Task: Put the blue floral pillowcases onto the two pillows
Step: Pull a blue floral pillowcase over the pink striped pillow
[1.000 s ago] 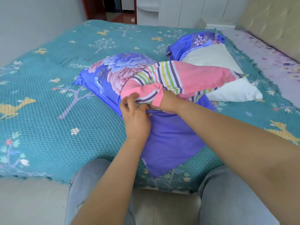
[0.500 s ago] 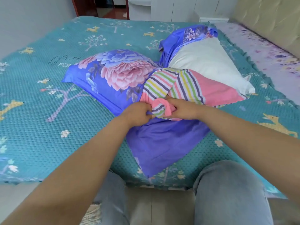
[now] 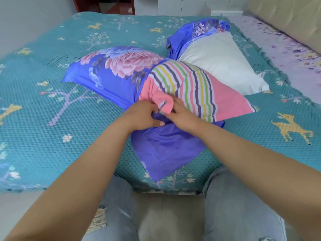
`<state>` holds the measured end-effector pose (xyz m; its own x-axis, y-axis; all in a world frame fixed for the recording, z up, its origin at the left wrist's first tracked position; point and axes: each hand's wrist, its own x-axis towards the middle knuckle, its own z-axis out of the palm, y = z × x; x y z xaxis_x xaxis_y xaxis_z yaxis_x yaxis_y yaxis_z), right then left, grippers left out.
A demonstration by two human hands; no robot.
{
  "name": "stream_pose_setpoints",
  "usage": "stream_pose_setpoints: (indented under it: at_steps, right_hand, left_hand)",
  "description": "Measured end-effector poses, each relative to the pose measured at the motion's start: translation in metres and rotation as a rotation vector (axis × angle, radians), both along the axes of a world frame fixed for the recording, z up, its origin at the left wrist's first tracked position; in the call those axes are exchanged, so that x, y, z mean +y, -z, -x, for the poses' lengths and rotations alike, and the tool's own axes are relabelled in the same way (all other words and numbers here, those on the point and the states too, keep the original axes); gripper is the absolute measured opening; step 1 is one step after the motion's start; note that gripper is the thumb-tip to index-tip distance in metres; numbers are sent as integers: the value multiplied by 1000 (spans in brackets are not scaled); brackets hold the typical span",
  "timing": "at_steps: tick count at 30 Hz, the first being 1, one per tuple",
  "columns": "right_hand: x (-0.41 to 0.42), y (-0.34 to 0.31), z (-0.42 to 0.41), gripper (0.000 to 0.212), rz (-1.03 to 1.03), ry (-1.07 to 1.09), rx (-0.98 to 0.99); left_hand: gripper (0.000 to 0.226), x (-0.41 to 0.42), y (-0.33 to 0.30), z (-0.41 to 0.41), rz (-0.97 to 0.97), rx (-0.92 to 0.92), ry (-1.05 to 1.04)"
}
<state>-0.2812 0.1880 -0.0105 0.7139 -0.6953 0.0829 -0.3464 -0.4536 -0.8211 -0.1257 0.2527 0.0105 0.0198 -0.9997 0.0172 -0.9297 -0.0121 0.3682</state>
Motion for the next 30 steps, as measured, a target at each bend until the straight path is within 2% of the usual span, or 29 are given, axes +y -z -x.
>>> stream_pose_setpoints:
  at_steps: [2, 5, 7, 10, 16, 18, 22, 25, 28, 30]
  right_hand:
    - [-14, -13, -21, 47, -61, 37, -116]
    - [-17, -27, -43, 40, -140, 39, -87]
    - [-19, -21, -52, 45, -122, -6, 58]
    - [-20, -9, -60, 52, -161, -46, 217]
    - [-25, -7, -63, 41, -163, -59, 309]
    - [-29, -10, -64, 37, -225, -78, 349]
    - [-33, 2, -63, 37, -383, -125, 284]
    - [-21, 17, -45, 47, -456, -202, 210]
    - [3, 26, -24, 62, -258, -72, 221]
    - [25, 27, -12, 51, -135, 57, 148]
  left_hand:
    - [34, 5, -2, 7, 133, -147, -9]
    - [34, 10, 0, 7, 318, -256, -74]
    - [27, 11, 5, -3, 408, -184, -108]
    - [15, 10, 15, -20, 446, 49, -132]
    - [19, 1, 13, -29, 323, 135, 4]
    - [22, -3, 11, -33, 273, 221, -4]
    - [23, -3, 20, -39, 174, 359, -4]
    - [23, 0, 30, -42, 90, 275, 48]
    - [20, 0, 27, -35, 103, 117, 90]
    - [18, -2, 22, -26, 105, 10, 95]
